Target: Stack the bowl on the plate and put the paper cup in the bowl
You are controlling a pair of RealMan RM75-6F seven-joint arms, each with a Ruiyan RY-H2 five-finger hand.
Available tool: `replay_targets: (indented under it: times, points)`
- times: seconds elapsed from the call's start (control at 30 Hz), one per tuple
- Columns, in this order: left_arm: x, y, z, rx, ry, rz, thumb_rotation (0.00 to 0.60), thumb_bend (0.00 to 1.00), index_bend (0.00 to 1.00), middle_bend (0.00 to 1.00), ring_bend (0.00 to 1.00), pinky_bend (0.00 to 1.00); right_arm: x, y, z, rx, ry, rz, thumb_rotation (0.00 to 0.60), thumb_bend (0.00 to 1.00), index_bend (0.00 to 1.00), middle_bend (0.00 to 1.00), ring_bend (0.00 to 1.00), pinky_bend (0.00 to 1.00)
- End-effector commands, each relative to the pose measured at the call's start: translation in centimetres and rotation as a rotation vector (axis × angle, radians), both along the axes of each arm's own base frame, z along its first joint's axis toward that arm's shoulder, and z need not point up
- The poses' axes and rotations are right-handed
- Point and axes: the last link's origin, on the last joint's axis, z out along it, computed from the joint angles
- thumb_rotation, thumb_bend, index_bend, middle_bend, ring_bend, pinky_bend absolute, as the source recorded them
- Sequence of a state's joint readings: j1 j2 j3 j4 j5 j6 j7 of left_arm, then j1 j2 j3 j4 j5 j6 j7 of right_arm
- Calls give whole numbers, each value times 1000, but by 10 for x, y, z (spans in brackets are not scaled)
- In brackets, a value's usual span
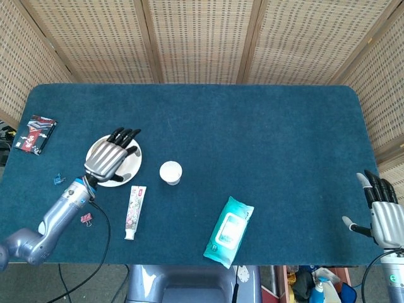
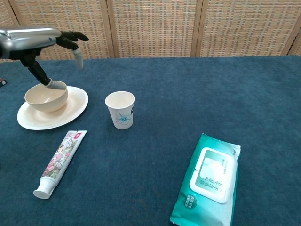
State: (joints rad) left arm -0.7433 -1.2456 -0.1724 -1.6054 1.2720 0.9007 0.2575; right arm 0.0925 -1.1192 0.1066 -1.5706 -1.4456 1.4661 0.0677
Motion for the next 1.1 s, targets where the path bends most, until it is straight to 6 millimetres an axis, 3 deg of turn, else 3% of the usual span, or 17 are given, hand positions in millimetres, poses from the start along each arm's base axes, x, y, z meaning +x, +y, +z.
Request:
replay_targets:
  times: [0.03, 0.3, 0.9, 1.1]
  points:
    - [9, -8, -21, -46, 16, -25, 600, 257, 398, 0, 0, 0, -1, 0, 0, 0, -1, -1, 600, 146, 3, 0, 0, 0]
    - [26, -13, -58, -88, 46, -64, 600, 299, 412, 0, 0, 0, -4, -1, 4, -10, -18, -8, 600, 146, 2, 0, 0, 0]
    - [35, -1, -90, -96, 86, -30, 600, 319, 441, 0, 0, 0, -7, 0, 10, -17, -53, -11, 600, 146, 3, 0, 0, 0]
    - [39, 3, -105, -100, 101, -27, 600, 366, 514, 13, 0, 16, -9, 0, 12, -19, -65, -14, 600, 146, 3, 0, 0, 0]
